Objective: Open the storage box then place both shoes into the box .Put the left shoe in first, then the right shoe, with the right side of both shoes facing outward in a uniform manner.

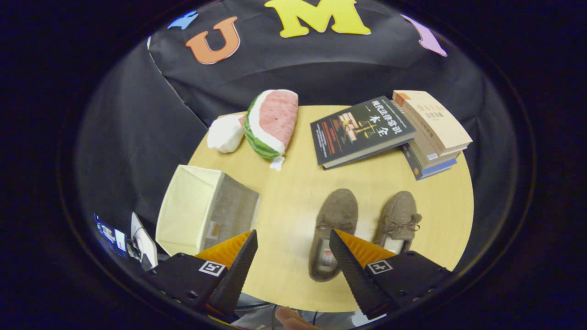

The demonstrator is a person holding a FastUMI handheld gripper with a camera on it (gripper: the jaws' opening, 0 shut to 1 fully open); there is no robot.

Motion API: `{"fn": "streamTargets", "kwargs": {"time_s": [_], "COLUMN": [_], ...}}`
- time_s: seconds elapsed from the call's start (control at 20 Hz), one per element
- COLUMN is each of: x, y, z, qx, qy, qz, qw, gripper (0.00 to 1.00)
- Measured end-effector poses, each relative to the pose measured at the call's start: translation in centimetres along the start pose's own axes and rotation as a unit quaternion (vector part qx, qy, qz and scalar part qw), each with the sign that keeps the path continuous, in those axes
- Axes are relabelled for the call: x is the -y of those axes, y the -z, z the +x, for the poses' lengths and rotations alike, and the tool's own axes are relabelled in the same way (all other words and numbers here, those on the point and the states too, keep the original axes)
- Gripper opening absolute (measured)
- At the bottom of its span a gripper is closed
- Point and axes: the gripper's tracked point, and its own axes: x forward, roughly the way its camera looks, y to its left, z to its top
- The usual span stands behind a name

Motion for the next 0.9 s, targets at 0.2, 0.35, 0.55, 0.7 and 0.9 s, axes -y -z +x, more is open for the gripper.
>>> {"fn": "streamTargets", "kwargs": {"time_s": [0.2,0.35,0.55,0.7,0.9], "x": [4.0,5.8,8.6,11.3,10.6], "y": [2.6,5.0,5.9,6.6,7.6], "z": [3.4,5.6,7.7,8.8,10.1], "qx": [-0.037,-0.076,-0.088,-0.096,-0.108], "qy": [0.029,0.042,0.075,0.130,0.117], "qz": [-0.009,-0.030,-0.026,-0.021,0.008], "qw": [0.999,0.996,0.993,0.987,0.987], "gripper": [0.96,0.95,0.93,0.81,0.55]}}
